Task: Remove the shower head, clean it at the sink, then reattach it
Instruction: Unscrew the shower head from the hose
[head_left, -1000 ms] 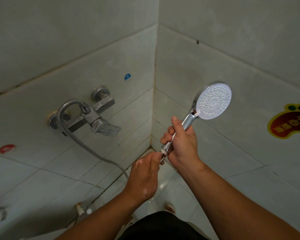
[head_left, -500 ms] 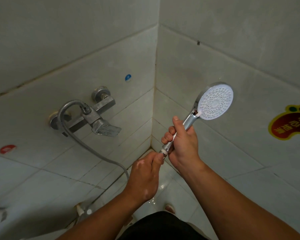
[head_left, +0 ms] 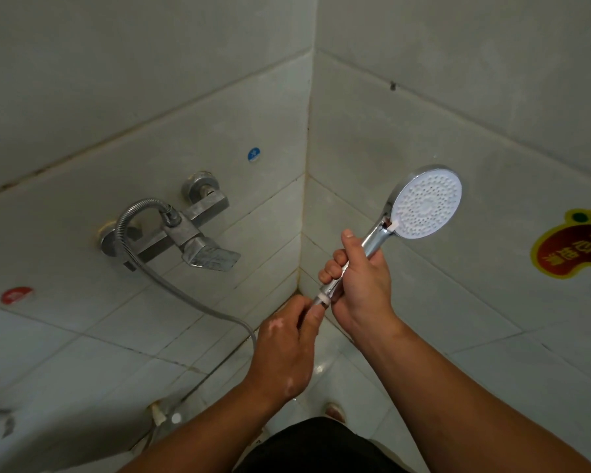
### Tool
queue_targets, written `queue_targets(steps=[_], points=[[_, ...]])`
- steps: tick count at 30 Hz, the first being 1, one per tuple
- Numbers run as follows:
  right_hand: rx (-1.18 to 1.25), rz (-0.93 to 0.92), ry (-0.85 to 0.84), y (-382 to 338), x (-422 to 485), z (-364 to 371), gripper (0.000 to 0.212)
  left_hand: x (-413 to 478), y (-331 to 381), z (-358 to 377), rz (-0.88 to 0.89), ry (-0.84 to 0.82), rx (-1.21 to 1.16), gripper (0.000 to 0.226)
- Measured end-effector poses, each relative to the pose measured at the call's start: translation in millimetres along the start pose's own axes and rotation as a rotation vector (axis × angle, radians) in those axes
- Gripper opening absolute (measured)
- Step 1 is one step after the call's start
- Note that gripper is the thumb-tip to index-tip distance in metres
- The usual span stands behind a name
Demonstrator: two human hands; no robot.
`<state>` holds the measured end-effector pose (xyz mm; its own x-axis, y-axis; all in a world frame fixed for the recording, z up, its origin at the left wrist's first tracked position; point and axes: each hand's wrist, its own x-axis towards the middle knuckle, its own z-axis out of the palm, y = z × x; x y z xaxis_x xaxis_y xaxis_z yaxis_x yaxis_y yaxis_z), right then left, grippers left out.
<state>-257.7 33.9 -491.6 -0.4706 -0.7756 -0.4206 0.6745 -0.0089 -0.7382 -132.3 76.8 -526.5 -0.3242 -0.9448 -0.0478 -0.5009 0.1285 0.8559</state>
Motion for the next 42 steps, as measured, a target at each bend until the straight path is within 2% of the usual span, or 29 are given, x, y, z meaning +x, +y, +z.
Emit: queue_targets(steps=[3, 7, 9, 12, 15, 19, 23, 27, 33, 36, 42], points=[[-0.012, 0.001, 0.007, 1.1, 0.9, -0.9, 0.020, 2.9, -1.5, -0.8, -0.007, -0.006, -0.018, 0.032], [0.008, 0.015, 0.027, 3.1, 2.7, -1.7, 0.022, 1.0, 5.8, -6.4, -0.057, -0.085, -0.125, 0.012], [0.019, 0.020, 0.029, 3.2, 3.2, -0.7, 0.023, -1.4, 6.0, -6.3, -0.057, -0.055, -0.141, 0.021], [0.027, 0.017, 0.024, 2.8, 2.8, 0.9, 0.023, -1.3, 3.8, -4.4, -0.029, 0.030, -0.112, 0.014], [0.027, 0.008, 0.017, 1.8, 1.9, 2.2, 0.023, -1.1, 0.9, -1.5, 0.003, 0.026, -0.074, 0.013], [0.009, -0.016, 0.005, 0.7, 0.6, 2.4, 0.023, 0.7, -7.3, 2.8, 0.032, 0.042, 0.076, 0.021], [-0.008, -0.032, 0.021, -0.4, 0.3, 0.7, 0.021, 1.2, -3.1, 2.2, 0.108, 0.035, 0.052, 0.040], [0.003, -0.031, 0.030, 0.3, 2.7, -1.8, 0.023, 0.0, 2.4, 2.6, 0.042, 0.004, -0.115, 0.019], [-0.037, -0.054, -0.011, 1.4, 6.5, -12.3, 0.022, 6.6, -21.1, -5.4, 0.009, 0.019, -0.023, 0.010], [-0.152, -0.104, -0.031, 12.7, 18.1, -24.6, 0.025, 15.7, -48.5, -5.8, -0.074, 0.032, 0.039, 0.011], [-0.460, -0.107, -0.054, 55.3, 51.9, -67.0, 0.023, 30.2, -110.9, 24.3, -0.270, -0.101, 0.105, 0.013]])
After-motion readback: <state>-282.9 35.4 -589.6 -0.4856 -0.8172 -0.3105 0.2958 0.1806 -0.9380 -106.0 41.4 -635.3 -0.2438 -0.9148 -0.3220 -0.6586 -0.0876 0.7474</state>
